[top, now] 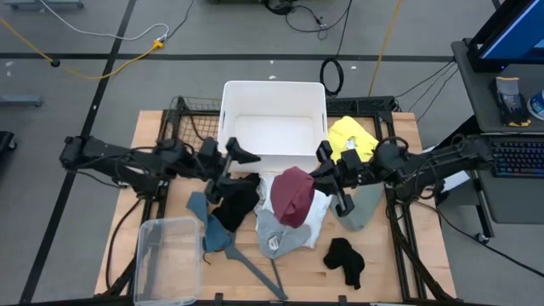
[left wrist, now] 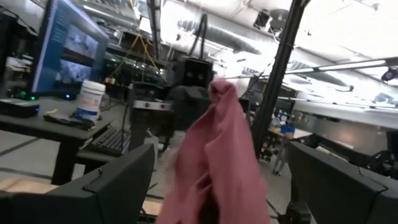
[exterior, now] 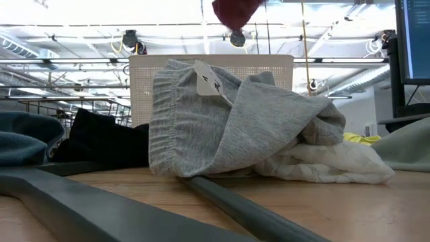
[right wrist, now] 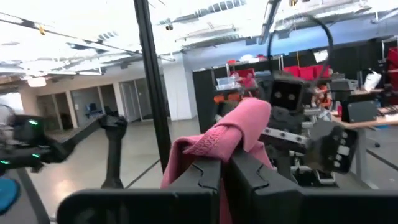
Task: Pick & Place Cloths
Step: Put the red underwear into the brown basket
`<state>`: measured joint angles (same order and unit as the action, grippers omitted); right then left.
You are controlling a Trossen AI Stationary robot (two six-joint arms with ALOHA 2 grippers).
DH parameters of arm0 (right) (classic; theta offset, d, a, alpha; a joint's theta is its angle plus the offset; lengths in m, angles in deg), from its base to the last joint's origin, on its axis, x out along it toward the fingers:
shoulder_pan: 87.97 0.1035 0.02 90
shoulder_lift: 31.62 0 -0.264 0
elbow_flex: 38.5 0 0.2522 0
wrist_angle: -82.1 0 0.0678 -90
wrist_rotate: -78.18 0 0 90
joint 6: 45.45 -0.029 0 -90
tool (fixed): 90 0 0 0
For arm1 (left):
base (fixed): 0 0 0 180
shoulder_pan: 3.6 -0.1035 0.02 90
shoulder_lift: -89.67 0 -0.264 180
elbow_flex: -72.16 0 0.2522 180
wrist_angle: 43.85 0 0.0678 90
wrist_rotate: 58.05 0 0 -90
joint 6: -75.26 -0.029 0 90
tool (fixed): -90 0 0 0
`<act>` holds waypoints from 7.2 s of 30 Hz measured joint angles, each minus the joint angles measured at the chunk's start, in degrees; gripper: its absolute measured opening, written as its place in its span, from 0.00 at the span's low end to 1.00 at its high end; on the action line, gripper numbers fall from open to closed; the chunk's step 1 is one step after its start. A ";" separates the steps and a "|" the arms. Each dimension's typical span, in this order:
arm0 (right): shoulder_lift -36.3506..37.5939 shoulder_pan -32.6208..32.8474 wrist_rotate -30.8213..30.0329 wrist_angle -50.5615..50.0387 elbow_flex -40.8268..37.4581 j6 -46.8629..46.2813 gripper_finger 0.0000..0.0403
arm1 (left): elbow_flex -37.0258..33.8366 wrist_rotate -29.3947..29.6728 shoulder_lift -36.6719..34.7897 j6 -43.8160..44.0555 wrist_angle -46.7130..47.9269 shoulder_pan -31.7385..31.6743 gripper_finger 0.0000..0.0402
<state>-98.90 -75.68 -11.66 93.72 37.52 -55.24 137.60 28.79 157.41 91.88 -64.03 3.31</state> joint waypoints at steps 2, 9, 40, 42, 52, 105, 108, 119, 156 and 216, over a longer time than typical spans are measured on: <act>-0.09 -0.32 -0.01 -0.18 0.00 0.02 0.00 | 2.15 -0.19 2.39 -0.01 -0.14 0.63 0.91; -0.67 -1.22 -0.03 -0.11 0.02 0.57 0.00 | 8.32 -1.37 9.37 -0.59 -0.04 2.35 0.91; -1.59 -1.43 -0.42 0.11 0.02 1.95 0.00 | 22.68 0.70 25.02 -1.47 3.86 3.37 0.72; -1.96 -1.43 -0.42 0.57 0.04 1.95 0.00 | 22.68 0.73 24.97 -1.24 3.90 3.37 0.61; -2.55 -1.43 -0.11 0.51 0.04 0.75 0.01 | 22.68 -3.06 24.99 -0.35 4.25 2.42 0.03; -1.10 3.09 10.94 -31.59 0.00 -2.38 0.21 | 22.59 13.61 0.29 14.48 61.91 4.53 0.00; -0.90 3.07 9.95 -33.37 0.00 -2.04 0.21 | 22.59 17.36 -1.08 15.95 66.68 4.51 0.00; 0.67 2.81 5.11 -38.55 0.00 -1.46 0.21 | 22.59 30.59 -7.00 18.22 77.02 3.86 0.00; 6.18 2.81 -1.90 -43.99 0.02 -1.11 0.21 | 22.59 61.72 -11.90 1.06 92.43 -25.88 0.00; 6.16 2.81 -1.90 -43.92 0.02 -1.74 0.21 | 19.85 19.42 14.30 5.01 91.98 -65.11 0.00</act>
<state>-92.74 -72.88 -13.56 49.81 37.54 -56.98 157.45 48.20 171.71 96.89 27.94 -61.80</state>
